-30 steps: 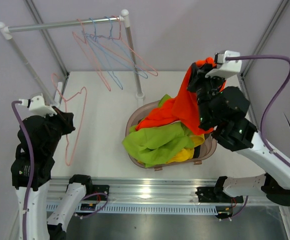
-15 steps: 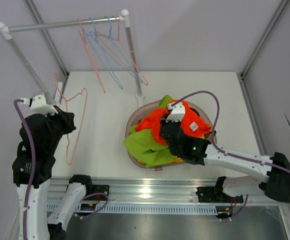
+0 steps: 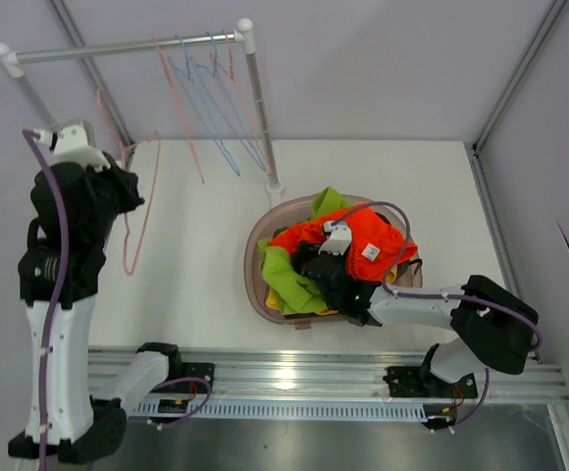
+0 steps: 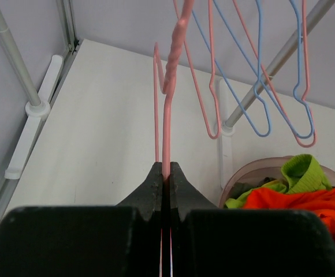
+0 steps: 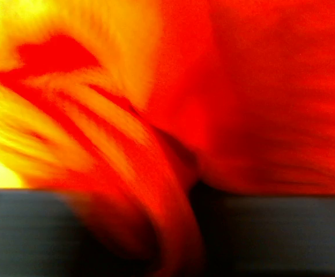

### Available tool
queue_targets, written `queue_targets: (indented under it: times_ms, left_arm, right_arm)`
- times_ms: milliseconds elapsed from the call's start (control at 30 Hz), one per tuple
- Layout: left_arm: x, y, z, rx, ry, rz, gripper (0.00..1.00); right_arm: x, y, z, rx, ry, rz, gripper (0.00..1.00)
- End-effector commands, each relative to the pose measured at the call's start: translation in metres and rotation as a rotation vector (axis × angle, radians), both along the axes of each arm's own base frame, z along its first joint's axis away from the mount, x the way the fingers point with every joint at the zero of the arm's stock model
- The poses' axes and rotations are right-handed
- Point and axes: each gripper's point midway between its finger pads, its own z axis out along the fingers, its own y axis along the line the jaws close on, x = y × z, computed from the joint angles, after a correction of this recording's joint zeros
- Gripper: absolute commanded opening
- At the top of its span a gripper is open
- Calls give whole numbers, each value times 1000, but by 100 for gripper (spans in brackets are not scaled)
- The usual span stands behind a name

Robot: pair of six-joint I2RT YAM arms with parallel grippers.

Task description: Remove the shorts from the hanger

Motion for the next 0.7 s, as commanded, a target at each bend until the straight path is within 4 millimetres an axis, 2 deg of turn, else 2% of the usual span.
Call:
queue_targets:
  times_ms: [0,67,100,200,233,267,300,333,400,433,500,600,633,667]
  left_arm:
    - [47,1,30,58,-52,-2,0]
    - [58,1,54,71,-95,-1,0]
    - [73,0,57,74,-90,0,0]
    - [95,3,72,91,-107,11,0]
    - [116,2,60,97,-70,9,0]
    - [125,2,60,105,-67,7,0]
    - [131,2,70,107,-91,5,0]
    - [151,0,59,115,-65,1,0]
    - [163,1,71,123,-91,2,0]
    - [181,1,59,126,-61,-2,0]
    - [191,1,74,113,-100,-7,0]
    - [216,1,68,108,-84,-4,0]
    - [218,1,79,104,-111,0,0]
    - [229,1,68,102,-89,1,0]
  right_arm:
    - [-33,-1,-46,-103,132,104,99]
    - [-40,-1,-29,-108,101,111,100]
    - [-50,-1,-27,-131,100,132,99]
    - [-68,-13,-14,-121,65,156,99]
    - [-76,-15,-13,-110,57,174,99]
    - [-85,-27,-27,-125,74,187,99]
    - [-88,-27,-15,-55,45,198,100]
    - [-90,-29,-13,-22,35,208,100]
    - [-94,-34,-9,49,3,236,99]
    - [-89,-40,-9,69,1,219,99]
    - [-89,-41,-11,108,13,246,99]
    - [-87,-37,-13,106,21,261,99]
    - [-88,-36,-14,100,24,273,100]
    - [-88,-34,-14,95,24,279,99]
